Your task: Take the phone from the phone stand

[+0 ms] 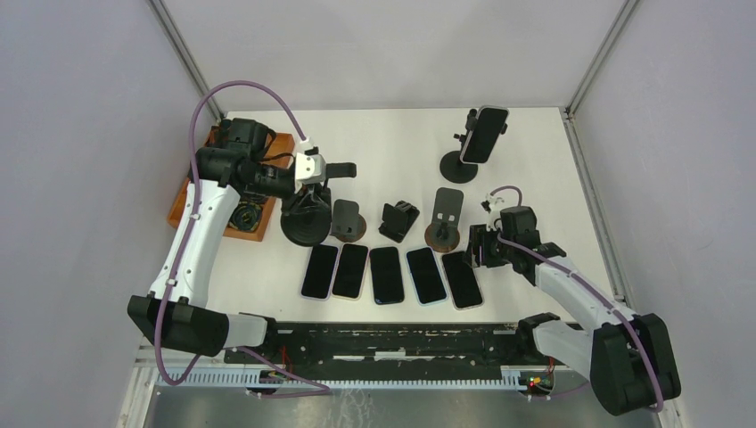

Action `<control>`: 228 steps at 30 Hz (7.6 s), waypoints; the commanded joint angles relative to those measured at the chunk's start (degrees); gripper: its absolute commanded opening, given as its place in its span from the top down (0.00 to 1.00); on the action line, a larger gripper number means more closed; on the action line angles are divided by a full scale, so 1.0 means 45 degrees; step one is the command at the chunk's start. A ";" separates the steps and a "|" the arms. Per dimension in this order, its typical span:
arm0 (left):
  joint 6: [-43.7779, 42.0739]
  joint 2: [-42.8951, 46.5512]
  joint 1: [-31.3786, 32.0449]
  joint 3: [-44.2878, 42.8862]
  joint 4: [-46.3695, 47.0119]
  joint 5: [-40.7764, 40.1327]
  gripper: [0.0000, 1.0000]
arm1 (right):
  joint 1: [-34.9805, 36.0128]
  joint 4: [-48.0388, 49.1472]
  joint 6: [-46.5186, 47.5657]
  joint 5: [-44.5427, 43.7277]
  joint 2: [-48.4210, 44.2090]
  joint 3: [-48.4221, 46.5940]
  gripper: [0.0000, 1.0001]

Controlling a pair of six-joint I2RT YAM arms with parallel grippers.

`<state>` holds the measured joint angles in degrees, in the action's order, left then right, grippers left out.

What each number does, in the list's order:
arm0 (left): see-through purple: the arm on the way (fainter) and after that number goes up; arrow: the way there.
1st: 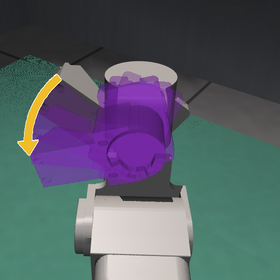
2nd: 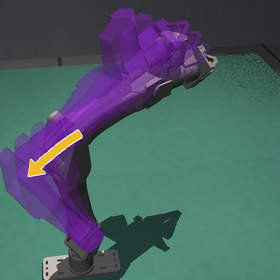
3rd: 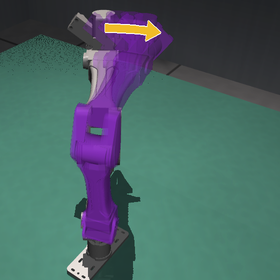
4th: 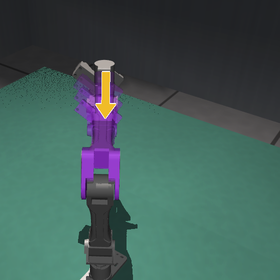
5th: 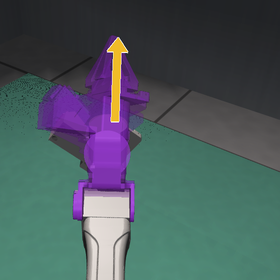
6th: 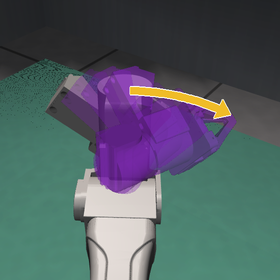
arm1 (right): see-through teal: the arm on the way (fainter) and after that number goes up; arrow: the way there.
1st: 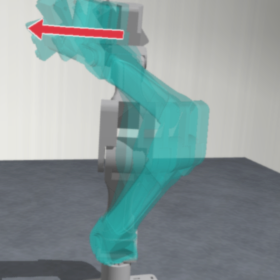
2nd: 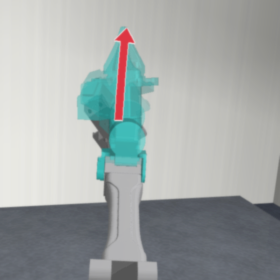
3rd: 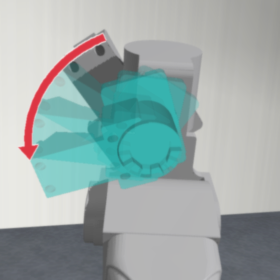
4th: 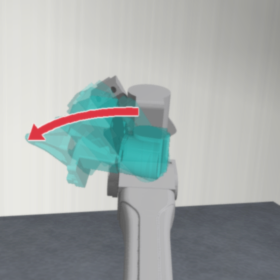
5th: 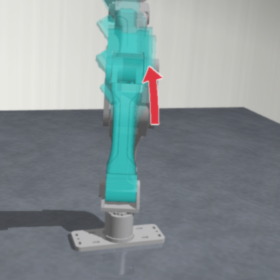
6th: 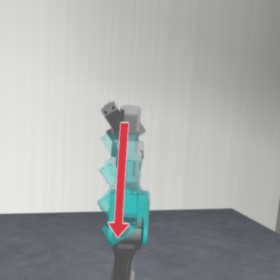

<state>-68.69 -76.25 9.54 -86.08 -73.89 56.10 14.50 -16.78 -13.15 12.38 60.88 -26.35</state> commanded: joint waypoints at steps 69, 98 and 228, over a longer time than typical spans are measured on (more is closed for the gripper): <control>0.3957 0.0245 0.0302 -0.0439 0.2410 0.0511 0.02 | 0.5465 0.3882 -0.4450 0.7212 0.6430 -1.4740 1.00; 0.7089 0.0420 0.0282 0.0359 0.4882 -0.2510 0.00 | 0.2822 0.0685 -0.0847 0.4255 1.2874 -2.0031 1.00; 0.9807 0.1591 0.0263 0.1046 0.7857 0.2641 0.00 | 0.2910 1.4985 -1.2679 0.7044 0.2252 -1.0333 1.00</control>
<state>-23.77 -71.79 10.74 -82.96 -37.60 63.79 24.67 38.57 -66.76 49.23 71.44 -71.26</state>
